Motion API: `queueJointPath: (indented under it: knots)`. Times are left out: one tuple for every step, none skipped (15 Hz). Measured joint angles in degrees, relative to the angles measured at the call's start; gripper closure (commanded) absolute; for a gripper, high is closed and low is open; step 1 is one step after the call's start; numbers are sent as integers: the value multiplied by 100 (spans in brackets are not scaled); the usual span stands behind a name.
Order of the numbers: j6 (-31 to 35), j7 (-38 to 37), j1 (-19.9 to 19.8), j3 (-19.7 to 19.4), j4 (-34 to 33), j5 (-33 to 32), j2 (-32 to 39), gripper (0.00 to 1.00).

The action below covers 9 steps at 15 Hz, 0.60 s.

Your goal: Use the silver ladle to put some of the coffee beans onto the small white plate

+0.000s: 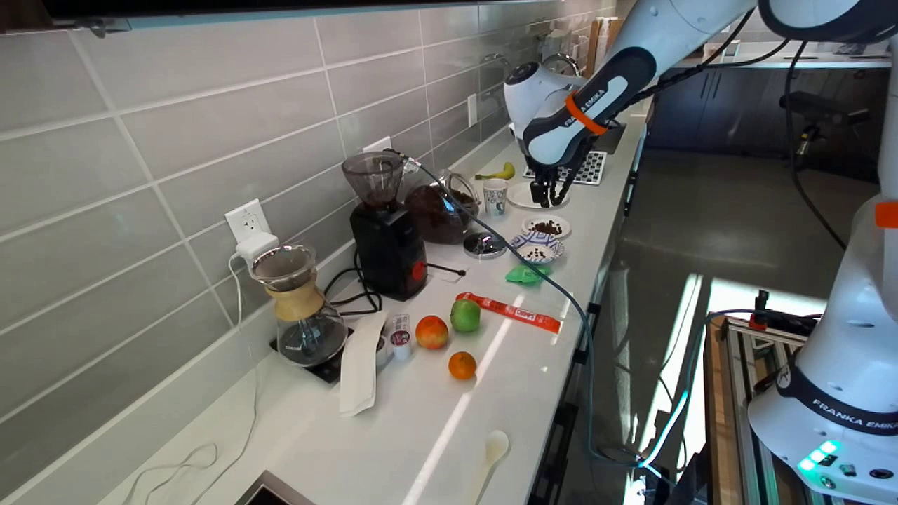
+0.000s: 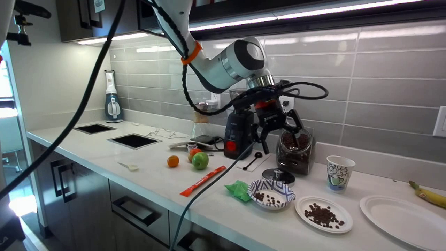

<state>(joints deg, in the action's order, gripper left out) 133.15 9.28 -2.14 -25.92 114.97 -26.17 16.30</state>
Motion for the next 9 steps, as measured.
queueJointPath:
  knots:
    - [5, 39, -232, 204, 62, 227, -88, 0]
    - [10, 97, -435, 380, 122, 459, -165, 0]
    - [19, 143, -599, 518, 167, 661, -224, 0]
    - [30, 198, -736, 633, 213, 846, -279, 0]
    - [35, 241, -844, 723, 250, 1005, -322, 0]
    - [42, 276, -934, 796, 274, 1139, -353, 0]
    - [45, 309, -1004, 852, 286, 1258, -375, 0]
    - [46, 332, -1063, 899, 289, 1362, -390, 0]
    - [48, 346, -1111, 939, 290, 1450, -399, 0]
